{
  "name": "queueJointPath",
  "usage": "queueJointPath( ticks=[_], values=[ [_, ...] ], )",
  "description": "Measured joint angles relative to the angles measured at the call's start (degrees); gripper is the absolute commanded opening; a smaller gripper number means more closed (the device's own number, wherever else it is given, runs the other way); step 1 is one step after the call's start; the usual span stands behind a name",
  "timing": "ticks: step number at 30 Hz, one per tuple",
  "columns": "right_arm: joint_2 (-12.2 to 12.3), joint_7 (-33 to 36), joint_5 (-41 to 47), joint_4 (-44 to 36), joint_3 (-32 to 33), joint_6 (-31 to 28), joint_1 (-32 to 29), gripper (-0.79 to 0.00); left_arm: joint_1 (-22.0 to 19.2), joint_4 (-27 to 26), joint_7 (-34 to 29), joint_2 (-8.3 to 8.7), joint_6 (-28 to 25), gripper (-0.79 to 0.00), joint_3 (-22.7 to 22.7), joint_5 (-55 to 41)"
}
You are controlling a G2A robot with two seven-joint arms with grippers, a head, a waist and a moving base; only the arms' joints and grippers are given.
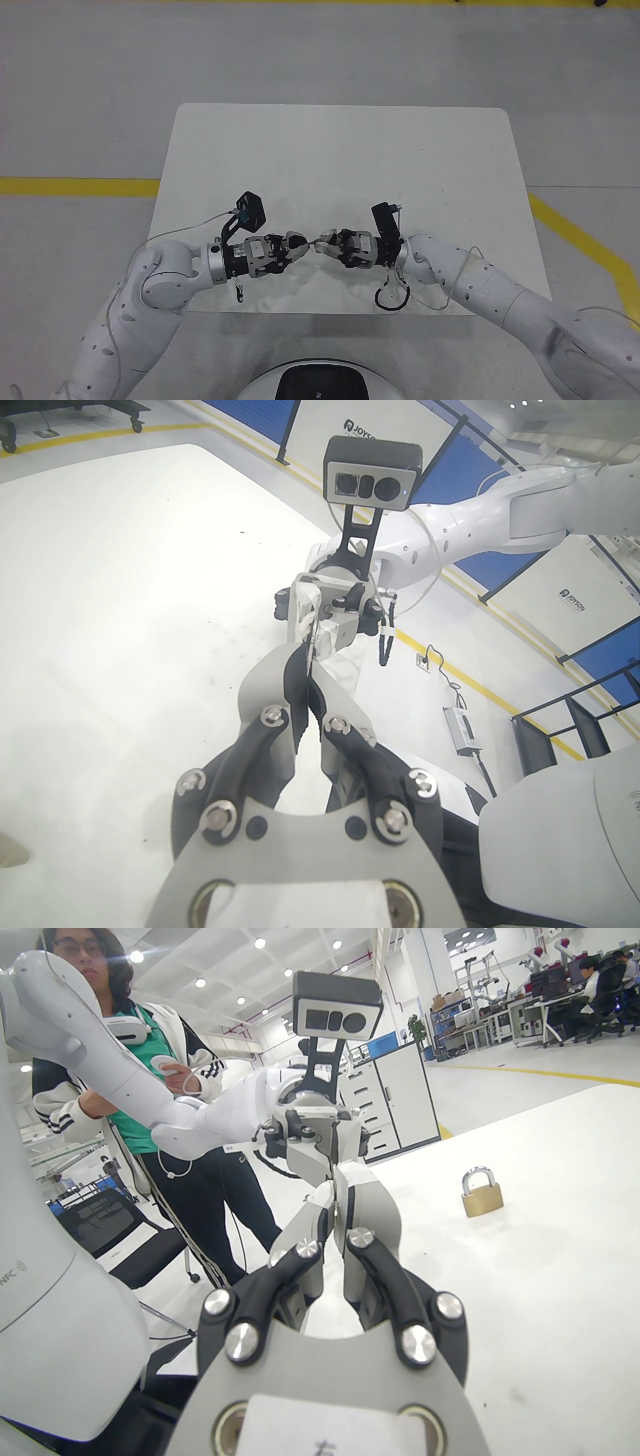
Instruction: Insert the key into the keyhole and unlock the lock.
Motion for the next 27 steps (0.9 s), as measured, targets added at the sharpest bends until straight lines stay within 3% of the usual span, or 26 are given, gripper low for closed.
queueJointPath(
  ticks=[3, 5, 8, 27],
  values=[
    [0.0, 0.0, -0.9, 0.5, 0.0, 0.0, 0.1, -0.785, -0.1, -0.3, -0.2, 0.21, 0.1, -0.785, -0.3, 0.2],
    [-0.1, 0.0, -1.0, 1.0, 0.0, 0.0, 0.2, -0.520, 0.0, -0.4, -0.1, 0.34, 0.1, -0.785, -0.5, 0.2],
    [-0.1, 0.1, -1.5, 1.7, 0.0, 0.0, 0.4, -0.456, 0.1, -0.7, -0.1, 0.57, 0.0, -0.785, -1.0, 0.2],
    [-0.1, 0.2, -1.5, 1.5, 0.0, 0.0, 1.5, -0.511, 0.7, -0.9, -0.2, 1.61, -0.1, -0.785, -0.7, 2.6]
  ],
)
